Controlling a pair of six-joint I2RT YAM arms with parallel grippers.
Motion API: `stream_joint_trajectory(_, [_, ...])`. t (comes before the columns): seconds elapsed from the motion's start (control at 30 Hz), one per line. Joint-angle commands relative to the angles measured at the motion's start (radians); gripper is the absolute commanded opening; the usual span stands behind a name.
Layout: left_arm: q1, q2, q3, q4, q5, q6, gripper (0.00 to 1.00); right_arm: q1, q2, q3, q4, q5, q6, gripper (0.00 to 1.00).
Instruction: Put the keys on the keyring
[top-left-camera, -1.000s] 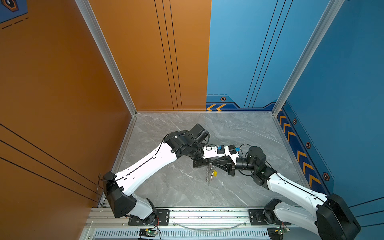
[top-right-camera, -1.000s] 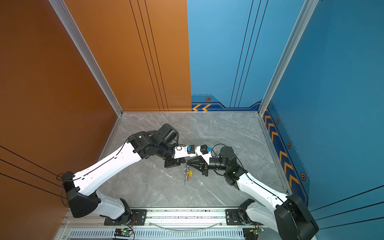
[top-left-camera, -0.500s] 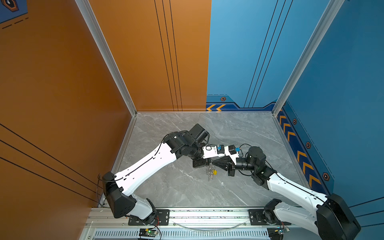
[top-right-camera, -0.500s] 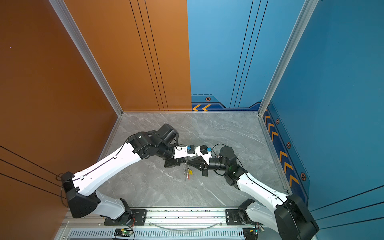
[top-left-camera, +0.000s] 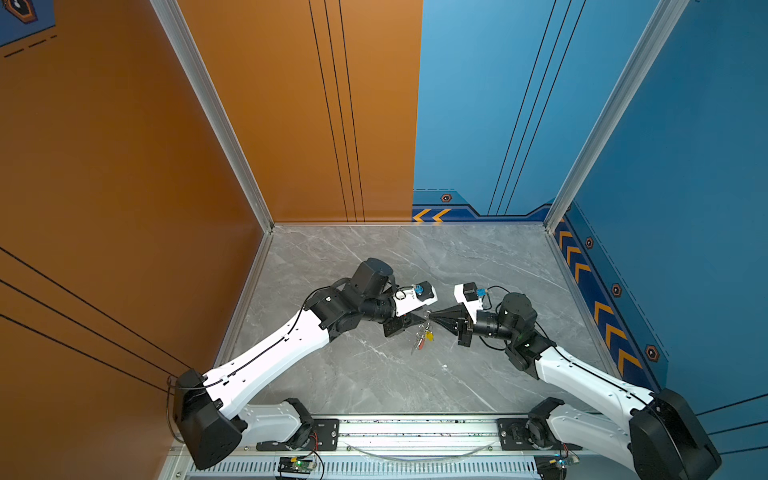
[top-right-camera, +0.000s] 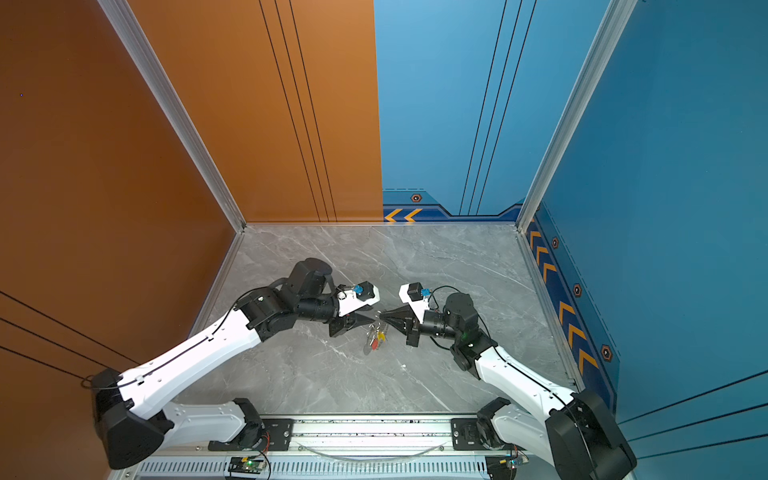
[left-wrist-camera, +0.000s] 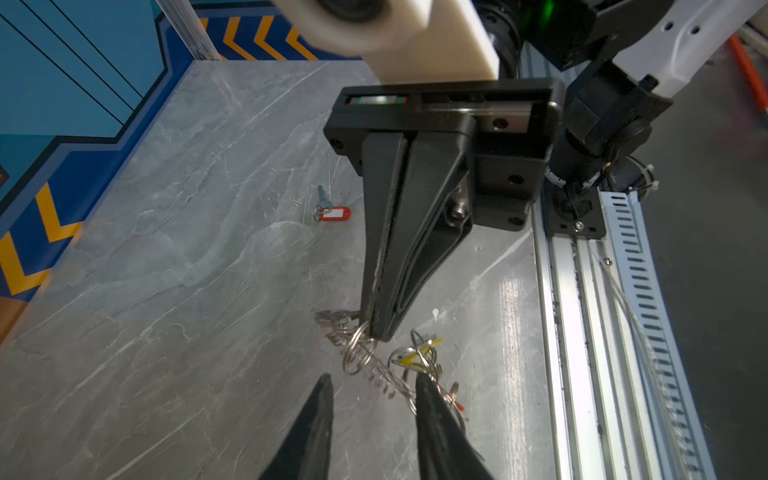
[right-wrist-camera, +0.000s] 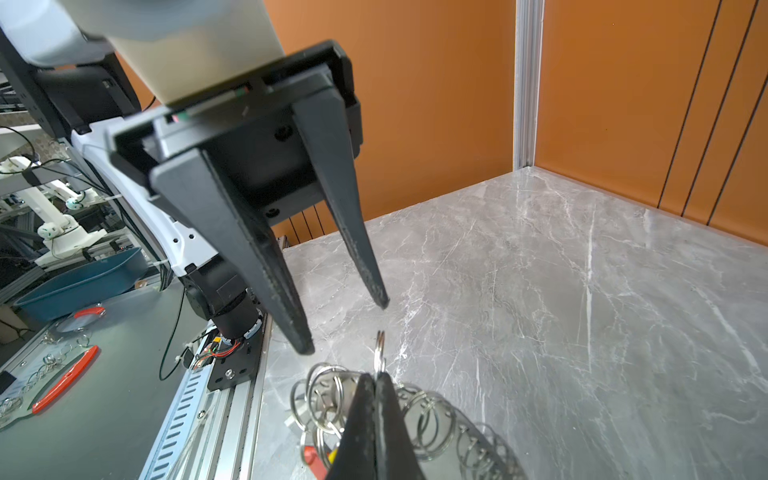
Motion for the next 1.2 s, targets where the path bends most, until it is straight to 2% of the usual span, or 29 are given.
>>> stream_joint_trajectory(0.0, [0.083,-0.067,-0.163,0.429,0.131,-0.183,0.38,-0.002,0.003,-0.008,0.116,0.017,0.048,0.00])
stream_joint_trajectory(0.1, [0.133,-0.083,-0.265,0.596,0.174,-0.256,0.37,-0.002,-0.005,-0.022,0.157,0.024,0.052,0.00])
stream_joint_trajectory(0.17, [0.135,-0.079,-0.272,0.597,0.180,-0.253,0.35,-0.002,-0.012,-0.028,0.172,0.027,0.053,0.00])
stream_joint_trajectory(0.5, [0.133,-0.074,-0.335,0.666,0.390,-0.241,0.27,0.004,-0.021,-0.028,0.277,0.004,0.102,0.00])
stream_joint_trajectory(1.17, [0.144,-0.062,-0.339,0.677,0.498,-0.248,0.19,0.069,0.034,0.005,0.332,-0.027,0.084,0.00])
